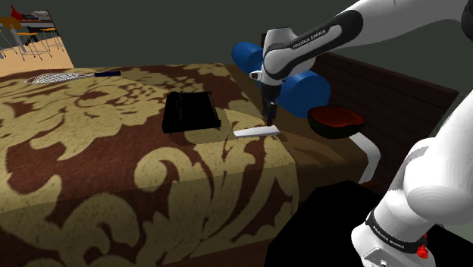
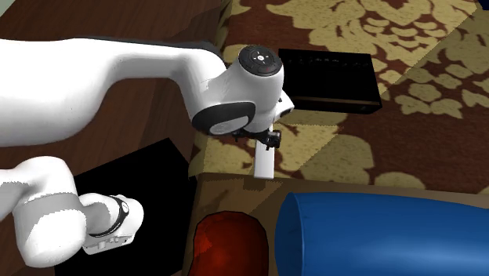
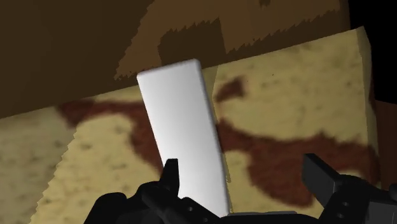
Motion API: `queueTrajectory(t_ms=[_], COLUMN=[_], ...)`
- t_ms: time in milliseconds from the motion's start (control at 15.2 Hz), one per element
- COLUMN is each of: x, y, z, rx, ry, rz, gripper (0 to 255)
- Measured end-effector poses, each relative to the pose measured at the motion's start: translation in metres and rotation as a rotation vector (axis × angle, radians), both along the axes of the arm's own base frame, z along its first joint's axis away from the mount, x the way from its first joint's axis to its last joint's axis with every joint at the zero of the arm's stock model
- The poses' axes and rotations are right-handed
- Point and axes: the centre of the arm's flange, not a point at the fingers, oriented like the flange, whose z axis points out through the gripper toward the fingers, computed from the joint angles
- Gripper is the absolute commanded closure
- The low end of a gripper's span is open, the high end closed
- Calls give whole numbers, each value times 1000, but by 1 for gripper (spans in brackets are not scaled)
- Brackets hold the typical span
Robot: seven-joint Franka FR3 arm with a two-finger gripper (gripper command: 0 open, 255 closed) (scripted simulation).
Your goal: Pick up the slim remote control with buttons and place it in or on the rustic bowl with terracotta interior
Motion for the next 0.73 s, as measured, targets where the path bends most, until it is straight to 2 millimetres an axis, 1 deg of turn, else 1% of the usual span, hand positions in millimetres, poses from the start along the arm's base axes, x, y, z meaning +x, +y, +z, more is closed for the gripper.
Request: queueTrajectory(t_ms=[132,330,462,726], x=[23,46,51,51], y=[2,7,6,5], z=[-19,-40,-50,-72], rx=[-11,-25,-27,-28], ry=[2,4,5,5], rz=[74,169,185,190], gripper=[0,0,0,0])
